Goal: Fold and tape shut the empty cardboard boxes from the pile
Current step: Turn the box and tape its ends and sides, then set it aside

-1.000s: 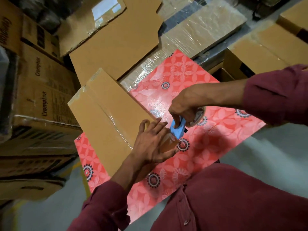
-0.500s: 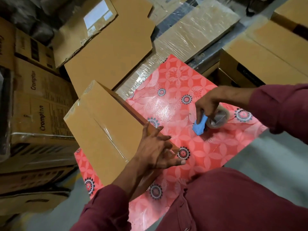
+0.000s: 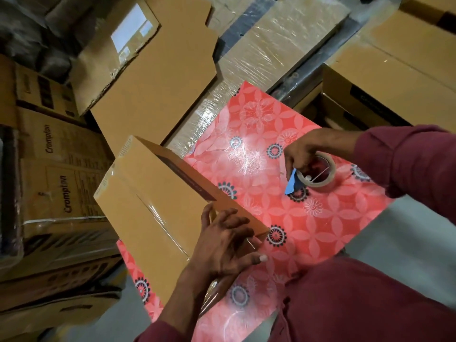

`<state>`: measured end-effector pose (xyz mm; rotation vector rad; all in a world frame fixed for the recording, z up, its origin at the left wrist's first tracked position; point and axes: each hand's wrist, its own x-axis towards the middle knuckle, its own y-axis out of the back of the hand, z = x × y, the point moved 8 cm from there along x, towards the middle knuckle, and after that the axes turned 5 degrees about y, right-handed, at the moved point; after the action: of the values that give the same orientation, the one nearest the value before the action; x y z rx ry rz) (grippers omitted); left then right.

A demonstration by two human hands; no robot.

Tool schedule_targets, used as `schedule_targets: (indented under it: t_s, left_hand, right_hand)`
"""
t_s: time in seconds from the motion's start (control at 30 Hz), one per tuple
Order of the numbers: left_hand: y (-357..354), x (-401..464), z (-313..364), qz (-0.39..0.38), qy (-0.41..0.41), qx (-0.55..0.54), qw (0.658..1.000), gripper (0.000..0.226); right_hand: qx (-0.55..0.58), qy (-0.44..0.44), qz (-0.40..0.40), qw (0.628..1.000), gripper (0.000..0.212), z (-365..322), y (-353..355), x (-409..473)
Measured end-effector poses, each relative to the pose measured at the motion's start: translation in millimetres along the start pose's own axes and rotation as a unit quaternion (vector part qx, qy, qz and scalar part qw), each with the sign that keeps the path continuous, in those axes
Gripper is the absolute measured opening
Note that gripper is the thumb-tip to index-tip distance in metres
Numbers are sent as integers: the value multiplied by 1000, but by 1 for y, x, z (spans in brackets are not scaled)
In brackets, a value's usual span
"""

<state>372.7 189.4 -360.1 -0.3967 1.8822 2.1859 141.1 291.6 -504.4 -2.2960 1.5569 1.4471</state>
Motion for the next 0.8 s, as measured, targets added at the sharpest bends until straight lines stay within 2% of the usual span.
schedule_targets:
  t_s: [0.03,0.07,0.1,0.13,0.23,0.33,0.4,0.53,0.63,0.8]
  left_hand:
    - [-3,1,3,-20,-11,20,1000,76]
    - [-2,3,6,-33,-10,21,999,78]
    - [0,6,5,-14,-11,30,999,80]
    - [2,6,7,-7,-10,11,1000,80]
    - [11,5,-4,68,-12,-60,996,71]
    - [21,1,-15,149,-17,-95,984,52]
    - [19,2,-15,167,-27,-72,983,39]
    - [14,3,-11,215,-37,-39,975,31]
    - [13,3,-14,228,-31,-41,972,33]
    - [9,3,-18,248,-17,-33,968,45]
  right_hand:
    - [52,-30,12,998,45,0,1,-1]
    - [18,-42,33,998,49,-2,5,-5]
    - [24,-53,56,997,52,-4,8,-6]
    - [-34,-45,63,996,54,-5,7,-4]
    - [-89,-37,114,989,60,-16,5,-15]
    - [-8,18,235,972,64,-38,-5,-35]
    - [102,71,317,940,65,-59,-20,-49]
    - [187,114,373,902,81,-118,-84,-59]
    - [230,125,424,867,91,-148,-118,-56]
    - [337,98,532,770,88,-180,-159,-39]
